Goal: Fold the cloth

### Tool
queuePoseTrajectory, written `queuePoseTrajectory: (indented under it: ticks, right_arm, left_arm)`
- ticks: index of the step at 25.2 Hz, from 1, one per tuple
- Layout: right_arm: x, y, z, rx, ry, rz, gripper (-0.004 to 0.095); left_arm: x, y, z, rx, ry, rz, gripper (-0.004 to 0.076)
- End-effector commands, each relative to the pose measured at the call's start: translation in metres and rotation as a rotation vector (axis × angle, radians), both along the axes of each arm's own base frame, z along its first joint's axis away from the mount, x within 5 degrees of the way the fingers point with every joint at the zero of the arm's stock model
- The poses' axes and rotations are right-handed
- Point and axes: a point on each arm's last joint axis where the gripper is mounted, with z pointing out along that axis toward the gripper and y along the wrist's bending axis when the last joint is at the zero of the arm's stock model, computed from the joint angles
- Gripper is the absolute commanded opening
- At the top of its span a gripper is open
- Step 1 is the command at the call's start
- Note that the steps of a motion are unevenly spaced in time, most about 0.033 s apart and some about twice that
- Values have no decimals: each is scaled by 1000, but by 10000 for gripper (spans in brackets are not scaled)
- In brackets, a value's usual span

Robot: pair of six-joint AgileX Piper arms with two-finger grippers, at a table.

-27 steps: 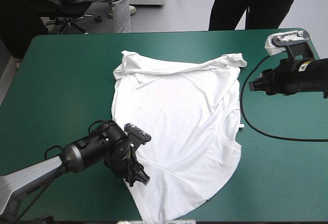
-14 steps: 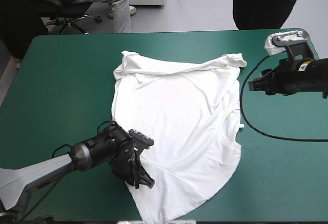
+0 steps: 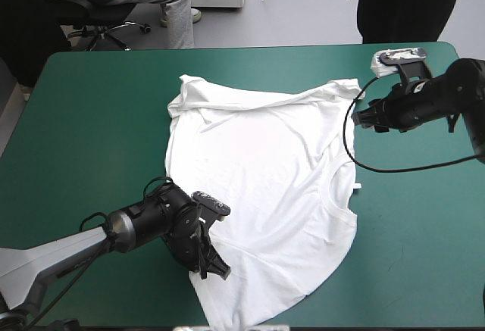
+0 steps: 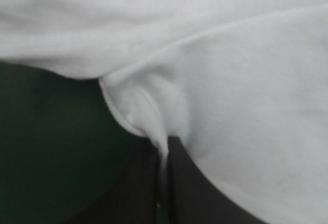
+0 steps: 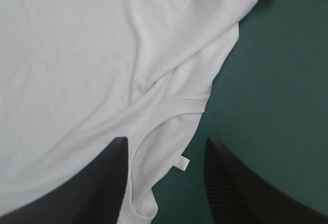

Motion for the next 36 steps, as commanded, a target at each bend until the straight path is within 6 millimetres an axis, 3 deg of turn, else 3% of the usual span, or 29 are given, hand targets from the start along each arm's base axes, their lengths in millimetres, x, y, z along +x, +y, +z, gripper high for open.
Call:
queuePoseTrajectory:
  ticks: [1, 9, 14, 17, 21, 26, 29, 31, 36]
  right_arm:
    - [19, 5, -5, 0, -48, 28, 537]
    - [72, 25, -57, -161, 31, -4, 564]
    - [101, 28, -84, -159, 75, -102, 563]
    - [111, 28, -99, -182, 105, -105, 563]
    - [127, 30, -139, -200, 191, -96, 493]
    - [136, 33, -167, -187, 248, -114, 481]
    - [135, 35, -179, -175, 315, -112, 353]
    - [133, 34, -178, -188, 329, -98, 21]
    - [134, 32, -160, -191, 327, -90, -16]
  left_arm:
    - [3, -7, -1, -56, -30, 14, -15]
    - [3, -7, -1, -60, -34, 15, -15]
    - [4, -7, -1, -61, -35, 15, -15]
    - [3, -7, -1, -60, -34, 15, -15]
    - [3, -7, -1, -60, -34, 15, -15]
    - [3, -7, -1, -58, -32, 15, -15]
    - [3, -7, -1, -57, -31, 15, -15]
    - [4, -6, -1, -56, -35, 15, -15]
    - [22, 5, 21, -42, -106, 59, -15]
